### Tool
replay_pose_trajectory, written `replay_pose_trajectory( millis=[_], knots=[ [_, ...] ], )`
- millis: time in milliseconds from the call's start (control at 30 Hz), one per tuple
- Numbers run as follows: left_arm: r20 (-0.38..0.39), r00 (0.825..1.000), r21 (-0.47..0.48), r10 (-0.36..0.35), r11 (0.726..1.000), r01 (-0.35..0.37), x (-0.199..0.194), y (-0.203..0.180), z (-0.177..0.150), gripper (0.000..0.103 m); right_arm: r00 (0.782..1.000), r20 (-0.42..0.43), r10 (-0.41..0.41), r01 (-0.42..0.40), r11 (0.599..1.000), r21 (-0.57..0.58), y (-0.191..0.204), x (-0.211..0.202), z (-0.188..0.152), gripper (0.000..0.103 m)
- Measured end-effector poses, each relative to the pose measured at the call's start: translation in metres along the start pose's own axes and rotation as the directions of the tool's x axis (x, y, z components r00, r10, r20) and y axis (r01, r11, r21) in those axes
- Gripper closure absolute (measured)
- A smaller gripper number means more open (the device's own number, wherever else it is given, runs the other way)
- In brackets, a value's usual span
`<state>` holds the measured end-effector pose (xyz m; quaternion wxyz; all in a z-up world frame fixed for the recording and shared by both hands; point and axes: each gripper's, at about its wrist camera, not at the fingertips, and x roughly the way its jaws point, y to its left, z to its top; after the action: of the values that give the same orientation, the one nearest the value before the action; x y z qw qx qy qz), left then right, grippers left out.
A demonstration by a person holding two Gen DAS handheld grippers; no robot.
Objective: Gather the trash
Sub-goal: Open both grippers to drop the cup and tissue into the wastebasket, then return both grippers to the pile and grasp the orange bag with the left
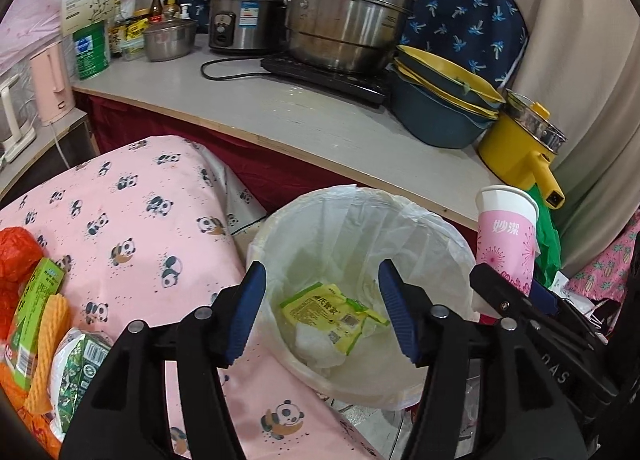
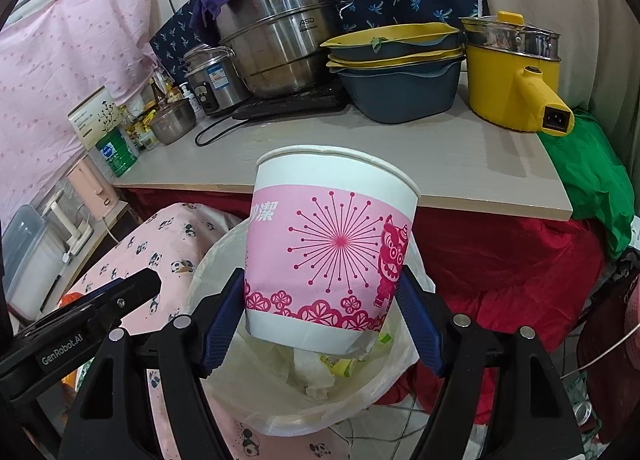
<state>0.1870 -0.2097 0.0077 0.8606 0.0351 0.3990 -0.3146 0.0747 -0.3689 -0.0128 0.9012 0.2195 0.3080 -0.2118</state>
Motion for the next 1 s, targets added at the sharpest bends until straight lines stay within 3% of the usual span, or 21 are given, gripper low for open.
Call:
replay_pose_trajectory(
  millis=[267,400,733,1000],
  knots=[
    [0.029,0.997,-0.038,0.065,0.997,-0.064,-0.012,0.024,-0.004,0.046,1.000,0.002,0.015,-0.014,0.999,-0.039,0.021,0.014,0.011,0.031],
    [0.050,0.994,-0.056,0.100,0.994,-0.097,-0.020,0.034,-0.006,0.036,1.000,0.000,0.024,-0.024,0.999,-0.043,0.029,0.015,0.015,0.031],
    [0.075,0.988,-0.121,0.138,0.984,-0.129,-0.053,0.060,-0.016,0.032,0.998,0.015,0.065,-0.064,0.993,-0.099,0.063,-0.011,0.007,0.031],
    [0.078,0.975,-0.191,0.210,0.963,-0.192,-0.092,0.097,-0.040,0.029,0.991,0.011,0.133,-0.130,0.978,-0.162,0.107,-0.036,-0.008,0.031]
  ],
)
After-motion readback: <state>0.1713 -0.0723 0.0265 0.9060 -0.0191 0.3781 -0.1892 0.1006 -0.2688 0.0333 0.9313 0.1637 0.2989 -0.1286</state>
